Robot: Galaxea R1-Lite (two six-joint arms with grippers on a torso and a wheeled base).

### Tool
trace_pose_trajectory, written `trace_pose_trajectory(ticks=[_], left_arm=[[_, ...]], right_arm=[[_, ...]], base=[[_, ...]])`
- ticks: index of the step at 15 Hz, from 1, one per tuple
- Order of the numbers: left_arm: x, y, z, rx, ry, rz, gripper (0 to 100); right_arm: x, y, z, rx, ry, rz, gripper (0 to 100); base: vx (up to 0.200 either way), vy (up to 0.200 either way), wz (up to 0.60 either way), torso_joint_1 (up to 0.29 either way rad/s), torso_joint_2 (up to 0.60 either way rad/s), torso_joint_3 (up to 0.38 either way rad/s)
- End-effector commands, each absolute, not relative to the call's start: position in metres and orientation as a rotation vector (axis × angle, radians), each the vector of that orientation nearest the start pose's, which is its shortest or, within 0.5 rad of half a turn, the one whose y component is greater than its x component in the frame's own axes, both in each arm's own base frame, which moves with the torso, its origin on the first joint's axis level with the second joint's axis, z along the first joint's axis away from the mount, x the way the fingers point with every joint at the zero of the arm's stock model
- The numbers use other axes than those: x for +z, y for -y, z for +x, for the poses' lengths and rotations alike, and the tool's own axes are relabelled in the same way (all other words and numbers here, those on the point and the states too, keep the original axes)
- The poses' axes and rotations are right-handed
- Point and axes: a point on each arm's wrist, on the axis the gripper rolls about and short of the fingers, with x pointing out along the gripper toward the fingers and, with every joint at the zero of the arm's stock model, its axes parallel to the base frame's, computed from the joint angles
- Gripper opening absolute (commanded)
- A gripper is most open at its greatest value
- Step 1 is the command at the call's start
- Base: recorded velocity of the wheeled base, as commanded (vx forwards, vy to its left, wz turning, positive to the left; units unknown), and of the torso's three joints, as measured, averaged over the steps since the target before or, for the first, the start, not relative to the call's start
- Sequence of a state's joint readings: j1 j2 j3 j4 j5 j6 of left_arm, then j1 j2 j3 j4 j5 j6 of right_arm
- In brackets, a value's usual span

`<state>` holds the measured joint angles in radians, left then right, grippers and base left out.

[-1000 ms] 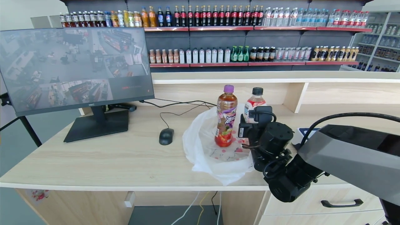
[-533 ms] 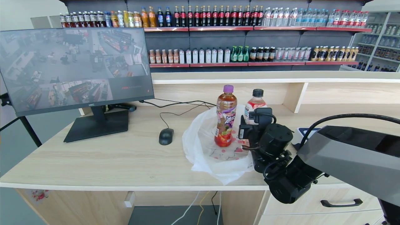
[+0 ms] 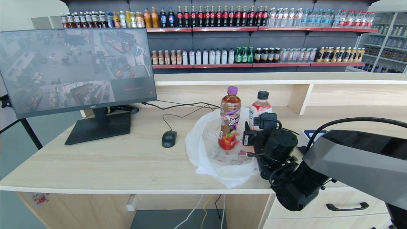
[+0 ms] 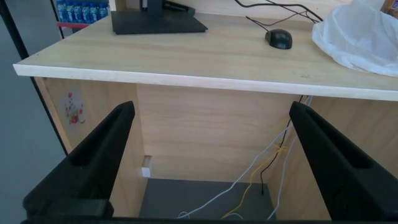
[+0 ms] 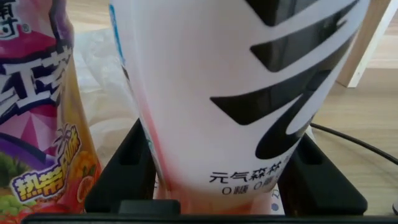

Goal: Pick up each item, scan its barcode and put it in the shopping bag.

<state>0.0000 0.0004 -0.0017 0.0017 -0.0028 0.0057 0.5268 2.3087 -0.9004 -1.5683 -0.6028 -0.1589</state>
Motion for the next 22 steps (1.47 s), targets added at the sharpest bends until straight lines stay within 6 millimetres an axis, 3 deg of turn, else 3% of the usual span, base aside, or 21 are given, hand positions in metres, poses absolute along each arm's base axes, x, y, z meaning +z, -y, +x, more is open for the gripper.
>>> trace_pose_trajectory(ticks=[1, 2, 3, 7, 15, 22], left_arm=[[0.076, 0.000, -0.023, -0.002, 0.000, 0.006, 100], [0.076, 0.000, -0.023, -0.002, 0.000, 0.006, 100], [0.076, 0.000, -0.023, -0.003, 0.000, 0.006, 100], [0.076, 0.000, -0.023, -0.003, 0.000, 0.006, 100], [0.076, 0.000, -0.023, -0.002, 0.000, 0.006, 100], [0.076, 0.000, -0.023, -0.003, 0.000, 0.006, 100]], right_arm=[[0.073, -0.189, 0.348, -0.064, 0.106, -0.091, 0], [0.070, -0.188, 0.347, -0.051, 0.097, -0.098, 0], [0.070, -0.189, 0.347, -0.034, 0.100, -0.096, 100], [0.078, -0.190, 0.352, -0.035, 0.132, -0.070, 100], [0.089, -0.187, 0.344, -0.034, 0.140, -0.065, 100], [0.117, -0.168, 0.307, -0.026, 0.139, -0.065, 100]], base=[[0.000, 0.000, 0.00, 0.000, 0.00, 0.000], [0.000, 0.000, 0.00, 0.000, 0.00, 0.000], [0.000, 0.000, 0.00, 0.000, 0.00, 0.000], [0.000, 0.000, 0.00, 0.000, 0.00, 0.000], [0.000, 0.000, 0.00, 0.000, 0.00, 0.000], [0.000, 0.000, 0.00, 0.000, 0.00, 0.000]])
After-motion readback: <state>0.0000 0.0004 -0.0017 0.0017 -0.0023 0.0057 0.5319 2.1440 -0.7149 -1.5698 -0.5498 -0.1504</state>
